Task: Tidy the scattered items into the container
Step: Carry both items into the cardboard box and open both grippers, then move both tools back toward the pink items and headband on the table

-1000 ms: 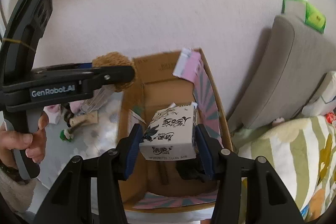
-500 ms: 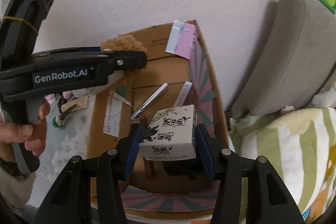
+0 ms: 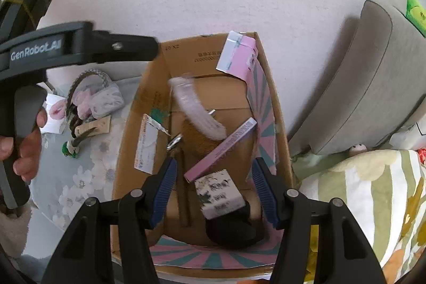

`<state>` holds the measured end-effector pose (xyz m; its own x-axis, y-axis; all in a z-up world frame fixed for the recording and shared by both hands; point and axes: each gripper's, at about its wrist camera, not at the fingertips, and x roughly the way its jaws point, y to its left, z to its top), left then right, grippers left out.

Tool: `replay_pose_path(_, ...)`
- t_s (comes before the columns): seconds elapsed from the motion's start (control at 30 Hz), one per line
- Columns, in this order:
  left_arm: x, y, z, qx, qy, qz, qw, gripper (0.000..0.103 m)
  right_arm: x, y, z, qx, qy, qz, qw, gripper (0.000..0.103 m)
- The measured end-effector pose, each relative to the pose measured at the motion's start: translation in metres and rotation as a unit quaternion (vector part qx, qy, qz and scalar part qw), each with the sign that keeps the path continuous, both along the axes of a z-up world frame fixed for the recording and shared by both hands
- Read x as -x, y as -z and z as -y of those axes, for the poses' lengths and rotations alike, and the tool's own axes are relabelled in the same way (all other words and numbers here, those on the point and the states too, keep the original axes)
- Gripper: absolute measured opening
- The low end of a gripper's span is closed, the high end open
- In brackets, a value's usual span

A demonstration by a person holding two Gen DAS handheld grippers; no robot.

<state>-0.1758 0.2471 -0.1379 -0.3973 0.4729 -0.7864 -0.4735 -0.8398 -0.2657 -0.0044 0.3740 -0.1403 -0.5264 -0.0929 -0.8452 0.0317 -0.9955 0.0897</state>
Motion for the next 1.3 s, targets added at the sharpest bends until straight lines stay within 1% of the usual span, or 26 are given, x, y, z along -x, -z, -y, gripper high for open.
replay_pose_path(0.17, -0.006, -0.003, 0.05, 0.018, -0.039, -0.008, 0.9991, 0.091, 0.005, -0.011, 0.021, 0.011, -0.016, -0.015, 1.0, 0.055)
replay_pose_path(0.3, -0.013, -0.002, 0.103, 0.042, -0.085, -0.012, 0.9954, 0.091, 0.013, -0.019, 0.052, 0.007, -0.045, -0.026, 0.999, 0.055)
replay_pose_path(0.43, -0.018, 0.003, 0.169, 0.066, -0.144, -0.006, 0.9874, 0.091, 0.023, -0.021, 0.084, 0.012, -0.078, -0.027, 0.997, 0.055)
replay_pose_path(0.47, -0.019, 0.004, 0.18, 0.07, -0.154, -0.005, 0.9856, 0.091, 0.026, -0.02, 0.094, 0.012, -0.087, -0.025, 0.996, 0.055)
replay_pose_path(0.53, -0.019, 0.01, 0.213, 0.084, -0.184, -0.003, 0.9793, 0.092, 0.032, -0.016, 0.112, 0.013, -0.103, -0.02, 0.994, 0.055)
replay_pose_path(0.63, -0.017, 0.02, 0.25, 0.098, -0.214, 0.003, 0.972, 0.092, 0.043, -0.008, 0.139, 0.014, -0.126, -0.01, 0.992, 0.055)
replay_pose_path(0.77, -0.007, 0.038, 0.29, 0.096, -0.245, 0.006, 0.9648, 0.095, 0.067, 0.01, 0.17, 0.019, -0.147, 0.014, 0.989, 0.055)
replay_pose_path(0.87, 0.007, 0.059, 0.312, 0.073, -0.259, 0.027, 0.9628, 0.095, 0.093, 0.026, 0.19, 0.03, -0.153, 0.03, 0.987, 0.055)
replay_pose_path(0.93, 0.017, 0.073, 0.322, 0.053, -0.264, 0.04, 0.9623, 0.095, 0.114, 0.041, 0.202, 0.049, -0.142, 0.053, 0.987, 0.055)
replay_pose_path(1.0, 0.022, 0.081, 0.327, 0.046, -0.265, 0.043, 0.9623, 0.095, 0.126, 0.052, 0.205, 0.092, -0.122, 0.07, 0.986, 0.055)
replay_pose_path(1.1, 0.032, 0.094, 0.328, 0.058, -0.259, 0.043, 0.963, 0.095, 0.139, 0.07, 0.204, 0.148, -0.079, 0.091, 0.982, 0.055)
replay_pose_path(1.17, 0.039, 0.102, 0.329, 0.064, -0.255, 0.044, 0.9638, 0.095, 0.144, 0.082, 0.201, 0.167, -0.045, 0.106, 0.979, 0.055)
replay_pose_path(1.2, 0.042, 0.106, 0.33, 0.065, -0.252, 0.045, 0.9644, 0.095, 0.147, 0.088, 0.199, 0.179, -0.027, 0.114, 0.977, 0.055)
replay_pose_path(1.27, 0.046, 0.11, 0.331, 0.062, -0.248, 0.048, 0.9655, 0.095, 0.151, 0.101, 0.192, 0.216, 0.019, 0.129, 0.968, 0.055)
replay_pose_path(1.3, 0.049, 0.112, 0.331, 0.061, -0.248, 0.05, 0.9656, 0.095, 0.153, 0.107, 0.186, 0.242, 0.048, 0.134, 0.96, 0.055)
